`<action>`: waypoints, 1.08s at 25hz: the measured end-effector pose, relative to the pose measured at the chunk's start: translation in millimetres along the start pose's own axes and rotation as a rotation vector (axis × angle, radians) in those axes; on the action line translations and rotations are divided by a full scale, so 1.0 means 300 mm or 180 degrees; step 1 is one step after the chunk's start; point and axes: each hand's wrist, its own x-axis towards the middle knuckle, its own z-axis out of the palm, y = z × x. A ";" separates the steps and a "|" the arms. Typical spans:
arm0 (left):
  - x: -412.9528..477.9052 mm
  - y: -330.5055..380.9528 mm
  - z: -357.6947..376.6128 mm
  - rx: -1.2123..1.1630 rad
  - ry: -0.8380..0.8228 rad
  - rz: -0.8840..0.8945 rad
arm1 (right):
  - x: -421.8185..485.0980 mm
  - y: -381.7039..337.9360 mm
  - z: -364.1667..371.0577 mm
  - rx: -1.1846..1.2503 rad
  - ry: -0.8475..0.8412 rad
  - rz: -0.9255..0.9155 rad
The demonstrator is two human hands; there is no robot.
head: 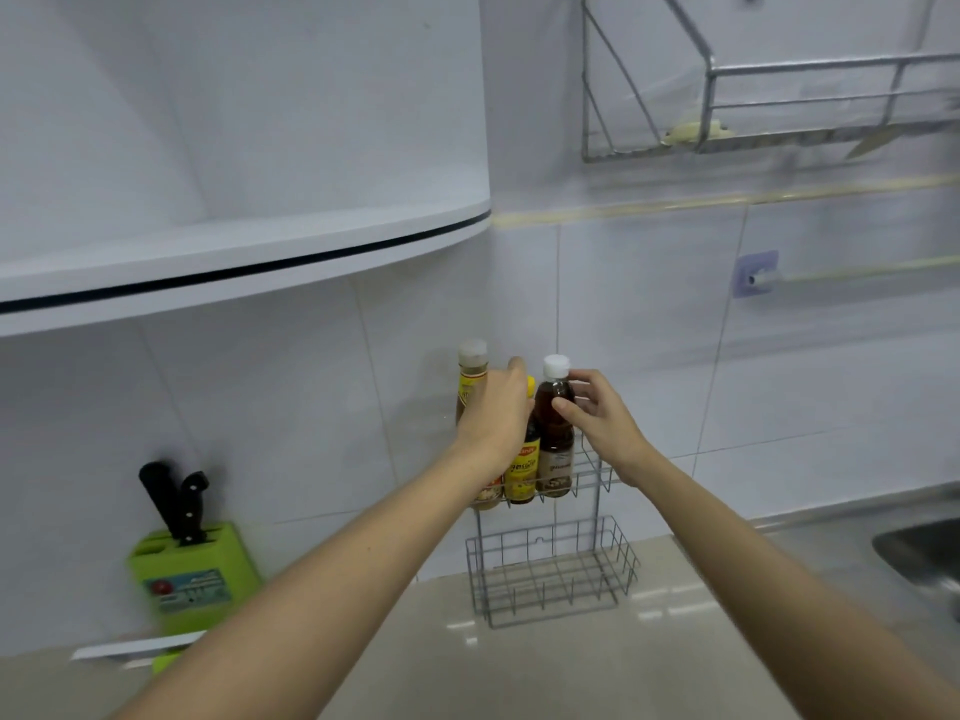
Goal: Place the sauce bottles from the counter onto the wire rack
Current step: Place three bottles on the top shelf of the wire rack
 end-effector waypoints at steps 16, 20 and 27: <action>-0.020 0.028 -0.047 0.0765 0.0064 0.0362 | -0.049 -0.010 0.010 0.0036 -0.0180 0.0435; -0.110 0.006 -0.142 0.0317 -0.0063 0.0841 | -0.116 -0.070 0.021 -0.0441 0.0286 0.0319; -0.480 -0.326 -0.332 -0.0018 -0.1674 0.0487 | -0.438 -0.123 0.203 -0.0627 0.0495 -0.0552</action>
